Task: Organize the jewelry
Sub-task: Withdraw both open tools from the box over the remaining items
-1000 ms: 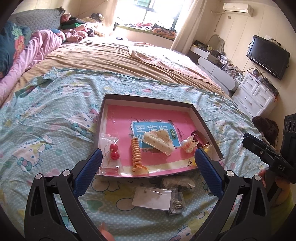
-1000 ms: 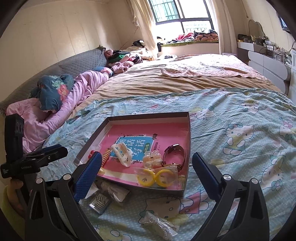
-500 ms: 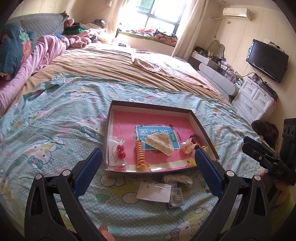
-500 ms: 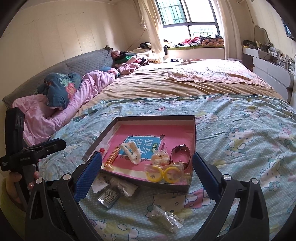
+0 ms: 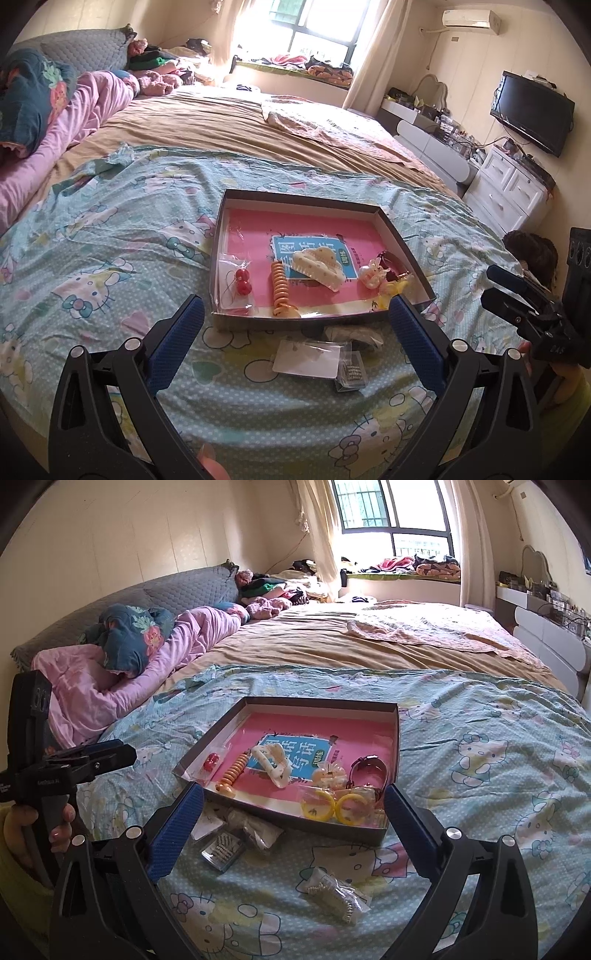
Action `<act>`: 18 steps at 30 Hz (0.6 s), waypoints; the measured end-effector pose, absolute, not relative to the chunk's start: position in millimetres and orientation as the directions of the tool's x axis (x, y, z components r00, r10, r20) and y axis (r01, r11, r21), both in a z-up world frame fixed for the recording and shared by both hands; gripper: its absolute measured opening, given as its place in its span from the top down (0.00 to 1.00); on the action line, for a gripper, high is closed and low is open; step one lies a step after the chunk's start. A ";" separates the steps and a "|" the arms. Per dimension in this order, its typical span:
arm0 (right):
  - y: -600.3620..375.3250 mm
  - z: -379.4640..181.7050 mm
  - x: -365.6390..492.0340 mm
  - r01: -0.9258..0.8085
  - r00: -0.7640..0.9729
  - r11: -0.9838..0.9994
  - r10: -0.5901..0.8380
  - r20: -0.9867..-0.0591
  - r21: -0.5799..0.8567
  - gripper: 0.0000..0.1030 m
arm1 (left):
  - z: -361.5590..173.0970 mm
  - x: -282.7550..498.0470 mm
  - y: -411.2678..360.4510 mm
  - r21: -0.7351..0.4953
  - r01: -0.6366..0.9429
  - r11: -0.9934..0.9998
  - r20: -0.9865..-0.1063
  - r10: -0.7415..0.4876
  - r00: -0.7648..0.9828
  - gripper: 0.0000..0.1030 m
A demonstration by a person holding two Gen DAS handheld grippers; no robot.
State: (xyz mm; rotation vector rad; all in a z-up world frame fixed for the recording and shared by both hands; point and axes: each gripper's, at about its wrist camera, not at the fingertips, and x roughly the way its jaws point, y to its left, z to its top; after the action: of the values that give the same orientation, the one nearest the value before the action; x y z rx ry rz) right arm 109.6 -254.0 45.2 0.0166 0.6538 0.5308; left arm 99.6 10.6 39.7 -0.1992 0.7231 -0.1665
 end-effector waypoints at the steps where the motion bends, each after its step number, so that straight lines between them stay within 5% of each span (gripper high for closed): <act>1: -253.4 44.7 108.1 -0.469 0.664 0.866 0.476 -0.576 0.173 0.06 | 38.4 97.9 9.5 -0.236 0.084 0.968 -0.641 -0.220 0.735 0.09; 18: -257.6 29.9 91.0 -0.485 0.643 0.863 0.461 -0.611 0.141 0.06 | 15.9 81.9 -15.0 -0.199 0.113 0.973 -0.688 -0.221 0.691 0.09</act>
State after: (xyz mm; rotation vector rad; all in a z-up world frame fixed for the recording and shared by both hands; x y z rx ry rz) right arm 91.0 -257.6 29.9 -0.0365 0.6859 0.5387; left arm 81.9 -15.0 15.9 -0.1447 0.7867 -0.1877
